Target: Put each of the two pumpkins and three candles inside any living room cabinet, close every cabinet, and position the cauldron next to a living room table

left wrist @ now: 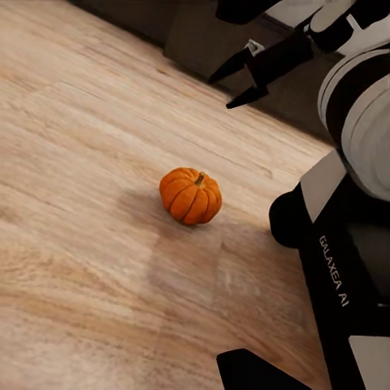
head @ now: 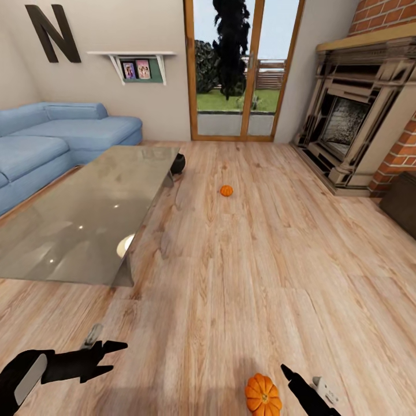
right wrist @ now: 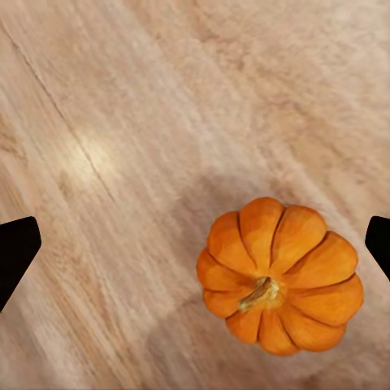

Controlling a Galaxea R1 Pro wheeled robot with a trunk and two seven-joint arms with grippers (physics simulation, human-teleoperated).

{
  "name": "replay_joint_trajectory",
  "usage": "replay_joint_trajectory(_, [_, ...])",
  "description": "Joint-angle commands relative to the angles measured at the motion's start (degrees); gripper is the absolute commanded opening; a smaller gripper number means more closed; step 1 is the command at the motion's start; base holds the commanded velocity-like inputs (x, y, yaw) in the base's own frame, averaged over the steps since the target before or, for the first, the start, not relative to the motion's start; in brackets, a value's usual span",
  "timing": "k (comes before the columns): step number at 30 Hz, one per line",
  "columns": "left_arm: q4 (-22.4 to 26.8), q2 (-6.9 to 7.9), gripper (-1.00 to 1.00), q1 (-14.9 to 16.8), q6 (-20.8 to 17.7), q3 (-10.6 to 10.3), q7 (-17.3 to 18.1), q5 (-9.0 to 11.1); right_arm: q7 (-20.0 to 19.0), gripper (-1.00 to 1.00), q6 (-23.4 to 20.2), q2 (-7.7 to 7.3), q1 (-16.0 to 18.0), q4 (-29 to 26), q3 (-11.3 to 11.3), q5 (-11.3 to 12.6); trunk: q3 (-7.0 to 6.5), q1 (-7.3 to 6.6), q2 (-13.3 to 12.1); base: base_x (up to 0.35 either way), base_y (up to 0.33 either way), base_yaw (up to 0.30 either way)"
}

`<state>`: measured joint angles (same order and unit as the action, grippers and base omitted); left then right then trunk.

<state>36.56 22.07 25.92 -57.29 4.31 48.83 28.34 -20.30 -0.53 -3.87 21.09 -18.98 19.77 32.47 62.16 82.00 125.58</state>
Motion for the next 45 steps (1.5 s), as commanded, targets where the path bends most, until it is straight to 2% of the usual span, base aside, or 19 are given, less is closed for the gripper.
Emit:
replay_joint_trajectory(1, [0.0,0.0,1.0,0.0,0.0,0.0,0.0,0.1,0.0,1.0,0.0,0.06,0.0,0.0,0.0,0.0,0.18,0.23,0.4,0.0,0.0,0.0])
replay_joint_trajectory(5, [0.0,0.12,1.0,0.0,-0.1,0.1,0.3,0.2,0.0,1.0,-0.1,0.16,0.0,0.0,-0.2,-0.1,0.9,1.1,2.0,0.0,0.0,0.0])
replay_joint_trajectory(11, [0.0,0.19,1.0,0.0,-0.1,0.1,0.4,0.3,-0.1,1.0,-0.3,0.07,0.1,-0.3,-3.8,-0.1,1.98,2.42,4.4,0.0,0.0,0.0])
replay_joint_trajectory(14, [0.1,0.18,1.0,0.1,-0.2,0.1,0.5,0.3,-0.1,1.0,-0.2,0.01,0.1,-0.4,-4.5,-0.1,2.52,3.08,5.6,0.0,0.0,0.0])
replay_joint_trajectory(21, [0.2,0.24,1.0,0.1,-0.5,0.2,0.5,0.3,-0.1,1.0,-0.6,0.08,0.1,-0.4,-4.7,-0.1,3.78,4.62,8.4,0.0,0.0,0.0])
replay_joint_trajectory(28, [0.3,0.1,1.0,0.1,-1.0,0.2,0.5,0.3,-0.1,1.0,-6.2,-0.24,1.2,-0.3,-4.7,0.0,5.03,6.16,11.2,0.0,0.0,0.0])
replay_joint_trajectory(35, [0.3,-0.07,1.0,0.1,-1.0,0.2,0.5,0.3,0.0,1.0,-6.9,-0.9,1.5,-0.2,-4.8,0.0,6.29,7.69,14.1,0.0,0.0,0.0])
replay_joint_trajectory(45, [0.3,-0.17,1.0,0.1,-1.0,0.1,0.5,0.3,0.0,1.0,-6.7,-0.98,1.4,-0.5,-4.6,0.1,8.13,9.7,17.7,0.0,0.0,0.0])
